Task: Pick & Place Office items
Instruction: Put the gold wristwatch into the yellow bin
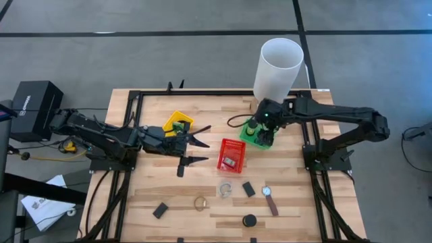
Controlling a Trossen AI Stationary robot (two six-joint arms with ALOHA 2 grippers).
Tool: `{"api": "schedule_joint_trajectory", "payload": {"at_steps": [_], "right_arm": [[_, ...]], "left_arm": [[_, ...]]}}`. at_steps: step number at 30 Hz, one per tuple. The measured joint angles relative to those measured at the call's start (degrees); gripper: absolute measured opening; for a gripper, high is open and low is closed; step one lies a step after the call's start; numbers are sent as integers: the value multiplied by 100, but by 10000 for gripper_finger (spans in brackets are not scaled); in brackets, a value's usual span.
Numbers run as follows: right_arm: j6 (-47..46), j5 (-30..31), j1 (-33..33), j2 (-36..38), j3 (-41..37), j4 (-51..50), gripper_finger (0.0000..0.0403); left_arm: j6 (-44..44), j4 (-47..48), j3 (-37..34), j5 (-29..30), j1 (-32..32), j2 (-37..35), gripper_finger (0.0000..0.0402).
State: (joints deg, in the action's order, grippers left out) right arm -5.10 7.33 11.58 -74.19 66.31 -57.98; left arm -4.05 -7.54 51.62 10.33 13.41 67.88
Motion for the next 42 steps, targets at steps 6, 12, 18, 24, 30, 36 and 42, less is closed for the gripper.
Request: {"api": "schedule_joint_trajectory", "payload": {"at_steps": [6,12,18,24,30,36,42], "right_arm": [[107,-293,-310,29,69,-203,260],[312,-1006,-937,101,-66,19,260],[830,-1223,-1510,346,-570,873,260],[874,-1352,-1835,562,-1323,2908,260],[838,-1351,-1987,443,-1613,4285,260],[186,-1346,-2128,357,-1881,5021,260],[-114,-1347,-2357,109,-1876,5422,260]], "left_arm": [[4,546,0,15,0,0,182],[778,1235,0,21,0,0,182],[1727,2282,0,13,33,0,182],[2453,2600,-2,13,412,255,182],[2603,2492,0,0,990,742,182],[3031,2406,-2,1,1365,1426,182],[2915,2060,-2,-39,1513,2291,182]]}}
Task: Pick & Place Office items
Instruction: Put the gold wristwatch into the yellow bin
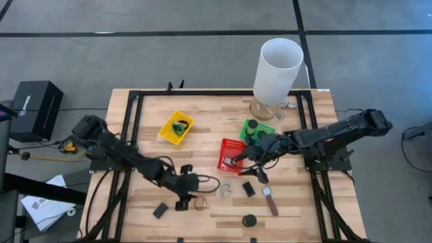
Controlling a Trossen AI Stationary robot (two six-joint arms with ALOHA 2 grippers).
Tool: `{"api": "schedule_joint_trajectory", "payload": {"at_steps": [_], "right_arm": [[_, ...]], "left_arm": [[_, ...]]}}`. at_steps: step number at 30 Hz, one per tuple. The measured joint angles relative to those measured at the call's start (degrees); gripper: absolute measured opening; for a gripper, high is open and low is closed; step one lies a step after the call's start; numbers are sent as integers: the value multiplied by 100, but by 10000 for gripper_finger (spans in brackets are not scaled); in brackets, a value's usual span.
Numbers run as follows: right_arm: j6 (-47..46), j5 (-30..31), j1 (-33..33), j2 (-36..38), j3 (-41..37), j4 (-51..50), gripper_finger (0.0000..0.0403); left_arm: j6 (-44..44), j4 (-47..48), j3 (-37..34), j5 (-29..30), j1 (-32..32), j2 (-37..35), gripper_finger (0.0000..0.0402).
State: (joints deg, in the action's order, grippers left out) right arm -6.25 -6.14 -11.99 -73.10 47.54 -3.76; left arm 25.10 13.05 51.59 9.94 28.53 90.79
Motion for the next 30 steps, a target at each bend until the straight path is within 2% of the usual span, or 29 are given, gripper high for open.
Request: {"api": "schedule_joint_trajectory", "payload": {"at_steps": [4,9,18,22,30], "right_arm": [[-72,-1,-121,-106,-12,-99,260],[-72,-3,-166,-229,-4,-144,260],[-85,-3,-99,-269,7,10,260],[-18,-1,-98,-269,7,154,260],[370,-1,-100,-269,7,165,260]], "left_arm": [[-409,-523,-2,-36,-18,570,182],[-710,-1271,0,-363,-112,1128,182],[-732,-1341,4,-346,-188,1501,176],[-733,-1293,4,-274,-190,1464,140],[-858,-1241,2,-235,-238,1464,23]]}}
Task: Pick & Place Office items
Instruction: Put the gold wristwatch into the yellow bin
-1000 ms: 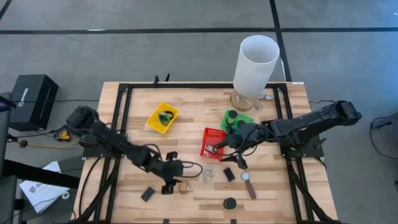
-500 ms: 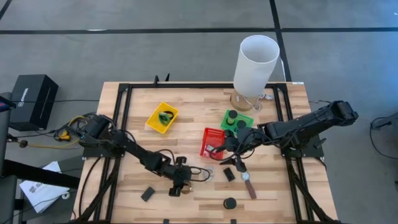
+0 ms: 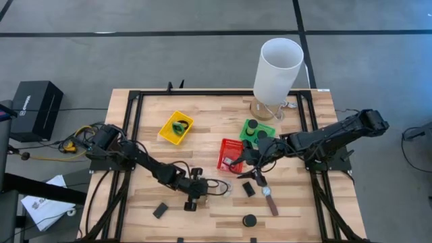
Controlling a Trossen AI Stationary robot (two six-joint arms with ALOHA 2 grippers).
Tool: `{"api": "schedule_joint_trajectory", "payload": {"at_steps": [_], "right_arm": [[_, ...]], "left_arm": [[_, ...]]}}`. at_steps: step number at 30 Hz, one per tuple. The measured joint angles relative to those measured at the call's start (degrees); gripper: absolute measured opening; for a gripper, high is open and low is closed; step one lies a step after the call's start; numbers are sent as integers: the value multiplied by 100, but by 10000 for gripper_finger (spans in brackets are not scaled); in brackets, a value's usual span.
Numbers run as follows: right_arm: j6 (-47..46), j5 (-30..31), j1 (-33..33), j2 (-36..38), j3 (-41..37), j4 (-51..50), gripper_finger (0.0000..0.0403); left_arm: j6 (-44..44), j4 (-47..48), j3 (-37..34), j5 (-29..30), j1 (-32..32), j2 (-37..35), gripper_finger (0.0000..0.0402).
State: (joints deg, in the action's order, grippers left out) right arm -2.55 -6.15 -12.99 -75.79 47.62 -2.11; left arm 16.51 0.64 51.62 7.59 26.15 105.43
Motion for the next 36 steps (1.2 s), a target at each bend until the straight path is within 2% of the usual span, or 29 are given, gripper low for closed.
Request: {"api": "schedule_joint_trajectory", "payload": {"at_steps": [2,9,15,22,27,33,36], "right_arm": [[2,2,0,0,0,0,260],[2,5,0,-41,0,21,260],[0,17,2,-188,-11,10,260],[-2,17,2,-694,2,555,260],[-8,17,33,-1138,-3,988,260],[-179,17,33,-1583,175,1656,260],[-22,17,33,-1734,276,1607,260]], "left_arm": [[3,1,0,-2,-21,-2,9],[-119,176,-9,-35,-25,-224,6],[-154,985,-7,474,-138,-1191,6],[-613,1894,-2,1251,-478,-2483,6],[-913,2692,0,1927,-1062,-3121,5],[-1020,3624,-4,2070,-2188,-3476,5],[-1227,3665,0,2095,-2740,-3482,6]]}}
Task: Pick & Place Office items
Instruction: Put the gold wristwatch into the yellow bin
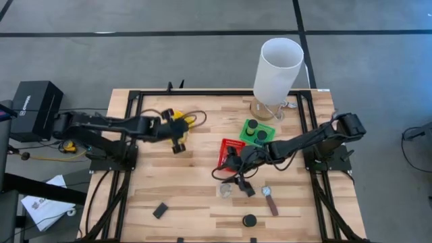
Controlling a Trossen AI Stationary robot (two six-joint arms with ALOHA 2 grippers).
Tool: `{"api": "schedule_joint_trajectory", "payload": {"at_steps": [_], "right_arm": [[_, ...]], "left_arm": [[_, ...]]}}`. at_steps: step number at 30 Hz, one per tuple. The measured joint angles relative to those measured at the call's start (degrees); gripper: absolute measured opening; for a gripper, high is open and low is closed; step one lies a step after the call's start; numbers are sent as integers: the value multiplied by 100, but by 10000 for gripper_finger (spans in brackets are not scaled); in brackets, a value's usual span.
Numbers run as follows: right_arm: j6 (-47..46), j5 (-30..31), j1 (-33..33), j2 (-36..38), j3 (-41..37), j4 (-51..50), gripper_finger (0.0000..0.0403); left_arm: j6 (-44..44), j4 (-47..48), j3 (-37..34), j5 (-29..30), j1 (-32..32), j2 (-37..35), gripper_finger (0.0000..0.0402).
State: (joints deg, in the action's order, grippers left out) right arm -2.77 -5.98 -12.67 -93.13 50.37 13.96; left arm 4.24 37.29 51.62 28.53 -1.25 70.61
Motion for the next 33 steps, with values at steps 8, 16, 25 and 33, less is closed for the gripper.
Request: {"api": "schedule_joint_trajectory", "payload": {"at_steps": [8,16,25,33], "right_arm": [[126,0,81,-160,104,-46,260],[125,0,79,-176,113,34,260],[125,0,96,-174,113,262,260],[125,-1,179,-174,113,277,260]], "left_arm": [[-251,236,-126,-9,-1213,85,6],[-244,42,-1080,-97,-1772,89,6],[-248,-574,-1717,-457,-1941,35,6],[-246,-934,-2082,-463,-1953,35,7]]}}
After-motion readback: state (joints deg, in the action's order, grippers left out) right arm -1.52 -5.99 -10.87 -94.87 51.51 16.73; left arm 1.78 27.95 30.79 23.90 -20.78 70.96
